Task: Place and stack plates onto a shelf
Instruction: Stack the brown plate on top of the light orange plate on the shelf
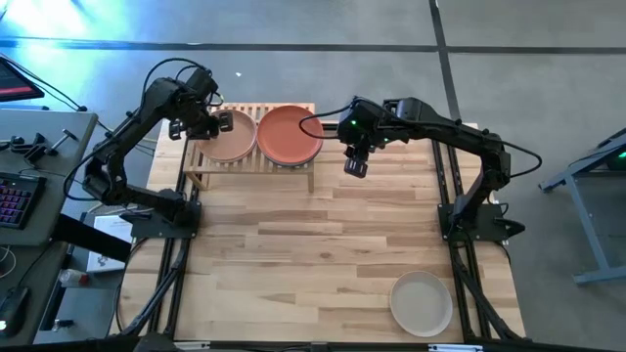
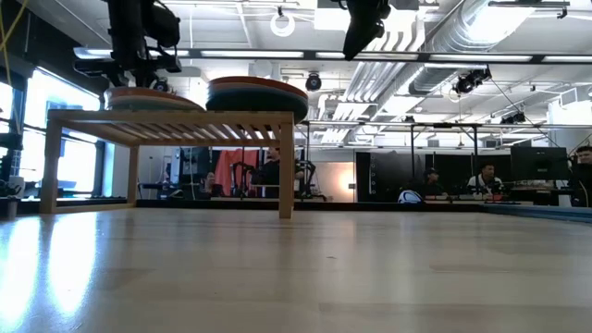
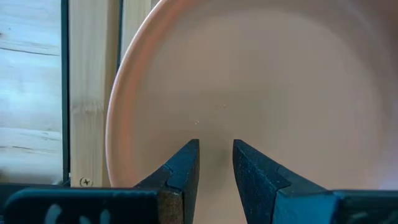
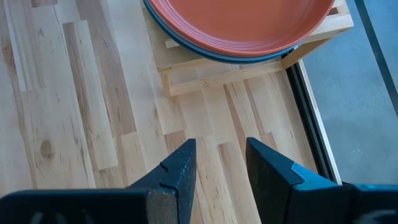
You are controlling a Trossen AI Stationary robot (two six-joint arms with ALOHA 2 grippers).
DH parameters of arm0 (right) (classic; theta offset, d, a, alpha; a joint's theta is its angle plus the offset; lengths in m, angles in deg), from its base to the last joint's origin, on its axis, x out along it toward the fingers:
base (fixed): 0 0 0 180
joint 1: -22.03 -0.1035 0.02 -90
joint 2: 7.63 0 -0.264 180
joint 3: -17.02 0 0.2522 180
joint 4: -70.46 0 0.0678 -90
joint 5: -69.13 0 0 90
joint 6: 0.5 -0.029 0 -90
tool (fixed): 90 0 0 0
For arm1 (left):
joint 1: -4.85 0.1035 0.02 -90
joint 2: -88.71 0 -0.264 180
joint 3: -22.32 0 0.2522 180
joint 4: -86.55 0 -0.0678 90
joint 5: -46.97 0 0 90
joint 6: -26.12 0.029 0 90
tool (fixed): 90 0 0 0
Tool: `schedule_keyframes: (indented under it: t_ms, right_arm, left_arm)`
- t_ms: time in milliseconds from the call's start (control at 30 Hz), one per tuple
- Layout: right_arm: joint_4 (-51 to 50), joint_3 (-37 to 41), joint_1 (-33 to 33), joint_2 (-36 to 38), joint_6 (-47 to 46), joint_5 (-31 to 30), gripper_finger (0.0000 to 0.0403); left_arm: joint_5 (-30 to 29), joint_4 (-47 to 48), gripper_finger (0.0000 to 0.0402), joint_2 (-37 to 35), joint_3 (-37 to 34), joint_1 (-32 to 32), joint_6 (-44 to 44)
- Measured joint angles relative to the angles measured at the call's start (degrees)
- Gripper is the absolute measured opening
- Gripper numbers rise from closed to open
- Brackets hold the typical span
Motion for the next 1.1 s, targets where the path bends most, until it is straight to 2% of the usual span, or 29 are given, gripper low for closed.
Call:
schedule_keyframes:
  t_ms: [500, 1100]
  right_arm:
    - [0.0, 0.0, 0.0, 0.0, -1.1, 0.0, 0.0117]
    - [0.0, 0.0, 0.0, 0.0, -1.5, 0.0, 0.0117]
  left_arm:
    - [0.0, 0.7, 0.0086, 1.5, 0.0, 1.3, 1.6]
    - [-5.1, 3.5, 0.0086, 1.5, 0.0, 5.8, 2.7]
